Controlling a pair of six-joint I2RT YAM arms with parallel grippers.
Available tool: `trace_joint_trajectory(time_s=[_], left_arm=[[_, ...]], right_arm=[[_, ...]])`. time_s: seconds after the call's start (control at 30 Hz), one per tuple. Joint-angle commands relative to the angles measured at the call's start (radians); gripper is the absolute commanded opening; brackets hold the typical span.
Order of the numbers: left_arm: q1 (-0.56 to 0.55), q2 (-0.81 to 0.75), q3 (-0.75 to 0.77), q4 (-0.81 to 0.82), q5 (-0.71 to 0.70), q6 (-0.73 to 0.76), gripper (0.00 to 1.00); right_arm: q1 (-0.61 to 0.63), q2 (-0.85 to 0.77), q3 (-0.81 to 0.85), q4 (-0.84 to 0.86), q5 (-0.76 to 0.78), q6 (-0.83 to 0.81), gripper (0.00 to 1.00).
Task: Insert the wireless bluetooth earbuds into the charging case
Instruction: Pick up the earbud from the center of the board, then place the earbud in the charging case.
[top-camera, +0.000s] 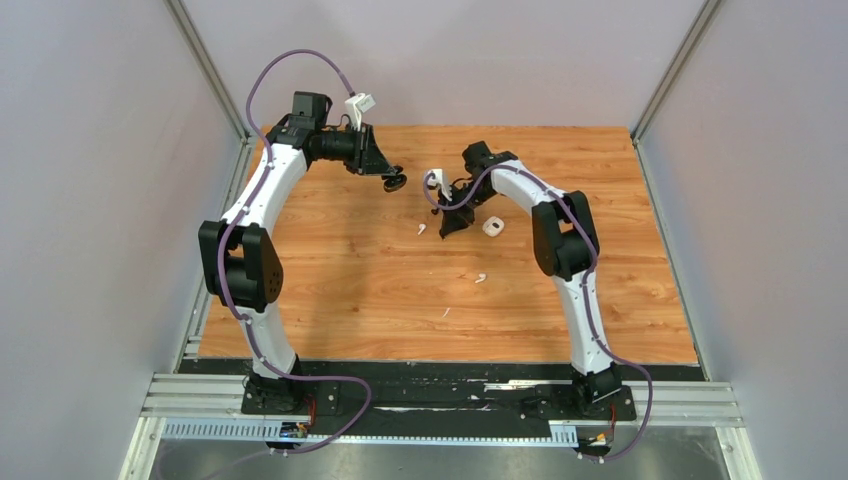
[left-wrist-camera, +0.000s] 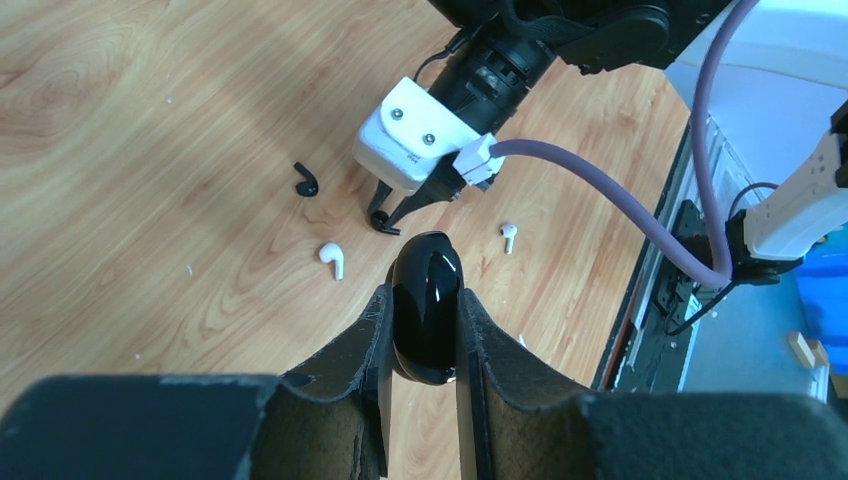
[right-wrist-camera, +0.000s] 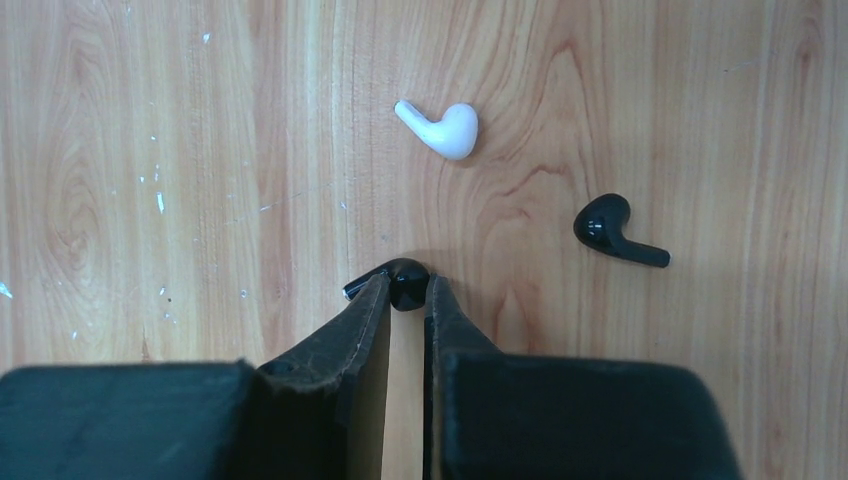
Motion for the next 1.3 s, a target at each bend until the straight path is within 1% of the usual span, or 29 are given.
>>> trace_joint_trajectory(time_s=[0.0,0.13,0.27,0.33,0.47,0.57,0.67,0.73,0.87,1.03,1.2,1.27], left_arm=[[0.004,-0.031,-0.003,0.028,-0.004,-0.014,0.0],[-0.006,-0.009,0.014,0.045,-0.043,-0.051,0.0],[-0.033,0.005,0.035,0.074,-0.113,-0.082,0.0],[-0.043,0.003,0.034,0.111,-0.139,-0.115,0.0],[-0.058,-0.017,0.003,0.241,-0.166,-0.211,0.0],[-0.07,-0.03,-0.013,0.334,-0.153,-0.263,0.0],[-0.079,-0.029,-0.012,0.368,-0.13,-0.284,0.0],[-0.081,-0.025,-0.009,0.382,-0.111,-0.296,0.0],[-0.081,-0.008,0.01,0.405,-0.088,-0.344,0.0],[-0.081,0.001,0.055,0.392,-0.078,-0.372,0.0],[-0.08,0.001,0.067,0.424,-0.069,-0.44,0.0],[-0.078,0.013,0.094,0.422,-0.076,-0.463,0.0]], right_arm=[[-0.009,-0.143,-0.028,0.063,-0.021,0.107,0.0],[-0.018,-0.308,-0.152,0.209,-0.006,0.173,0.0],[-0.018,-0.485,-0.274,0.435,0.041,0.264,0.0],[-0.017,-0.568,-0.337,0.594,0.071,0.316,0.0],[0.009,-0.706,-0.495,0.958,0.154,0.387,0.0],[0.05,-0.773,-0.622,1.235,0.197,0.346,0.0],[0.098,-0.794,-0.709,1.402,0.219,0.238,0.0],[0.106,-0.787,-0.721,1.442,0.203,0.202,0.0],[0.113,-0.763,-0.706,1.452,0.172,0.134,0.0],[0.119,-0.75,-0.71,1.482,0.168,0.061,0.0],[0.128,-0.744,-0.729,1.521,0.162,-0.012,0.0],[0.134,-0.74,-0.739,1.544,0.167,-0.047,0.0]])
